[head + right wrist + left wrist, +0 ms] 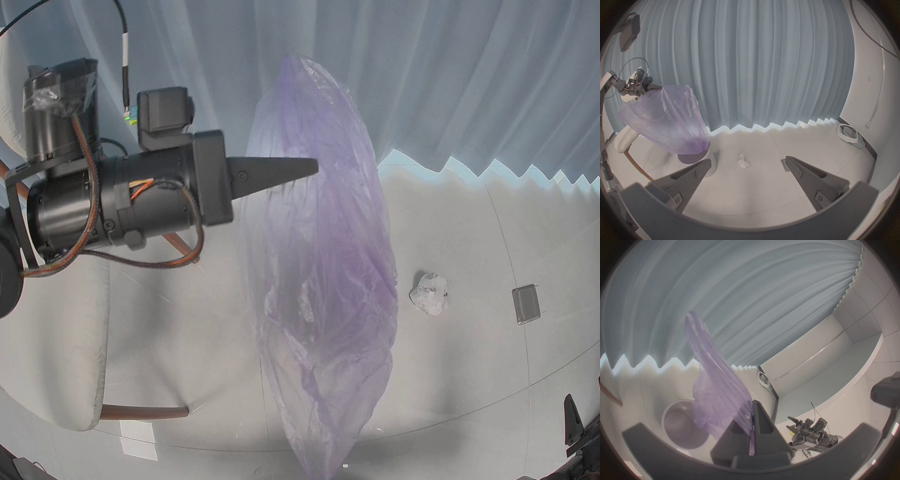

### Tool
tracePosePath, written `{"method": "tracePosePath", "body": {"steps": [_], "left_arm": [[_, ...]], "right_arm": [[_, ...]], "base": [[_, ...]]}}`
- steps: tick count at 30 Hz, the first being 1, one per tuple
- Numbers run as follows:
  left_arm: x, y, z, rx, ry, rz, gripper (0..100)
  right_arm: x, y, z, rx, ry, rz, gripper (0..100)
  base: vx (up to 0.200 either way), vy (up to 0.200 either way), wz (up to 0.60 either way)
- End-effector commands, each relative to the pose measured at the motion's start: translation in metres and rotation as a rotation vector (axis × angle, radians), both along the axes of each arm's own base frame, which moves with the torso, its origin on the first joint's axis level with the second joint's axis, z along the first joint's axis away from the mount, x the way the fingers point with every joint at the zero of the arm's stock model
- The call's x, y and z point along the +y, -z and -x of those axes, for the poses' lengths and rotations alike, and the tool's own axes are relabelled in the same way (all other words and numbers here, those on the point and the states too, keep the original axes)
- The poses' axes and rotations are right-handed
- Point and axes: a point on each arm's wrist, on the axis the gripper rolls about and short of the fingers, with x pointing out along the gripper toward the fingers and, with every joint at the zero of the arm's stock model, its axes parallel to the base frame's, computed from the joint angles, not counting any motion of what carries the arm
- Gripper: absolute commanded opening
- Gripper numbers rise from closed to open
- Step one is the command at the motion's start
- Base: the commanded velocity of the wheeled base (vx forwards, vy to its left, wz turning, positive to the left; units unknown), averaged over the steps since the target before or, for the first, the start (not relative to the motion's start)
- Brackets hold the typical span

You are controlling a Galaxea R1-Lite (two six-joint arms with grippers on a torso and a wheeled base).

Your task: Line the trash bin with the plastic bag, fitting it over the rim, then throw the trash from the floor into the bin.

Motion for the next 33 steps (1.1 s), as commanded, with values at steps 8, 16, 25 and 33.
{"method": "tracePosePath", "body": {"steps": [8, 16, 25, 33], "left_arm": [[0.012, 0.055, -0.009, 0.008, -0.033, -0.177, 0], [0.001, 0.067, -0.028, -0.005, -0.037, -0.168, 0], [-0.004, 0.065, -0.025, -0.056, -0.022, -0.135, 0], [-0.001, 0.062, -0.012, -0.064, -0.003, -0.127, 0]], "right_arm": [[0.0, 0.005, 0.0, 0.0, 0.0, -0.001, 100], [0.0, 0.006, 0.0, 0.006, -0.003, 0.018, 100], [0.0, 0.006, 0.0, 0.006, -0.002, 0.019, 100], [0.0, 0.006, 0.0, 0.006, -0.002, 0.019, 100]], "base": [[0.0, 0.0, 0.0], [0.0, 0.0, 0.0], [0.0, 0.0, 0.0], [0.0, 0.0, 0.0]]}}
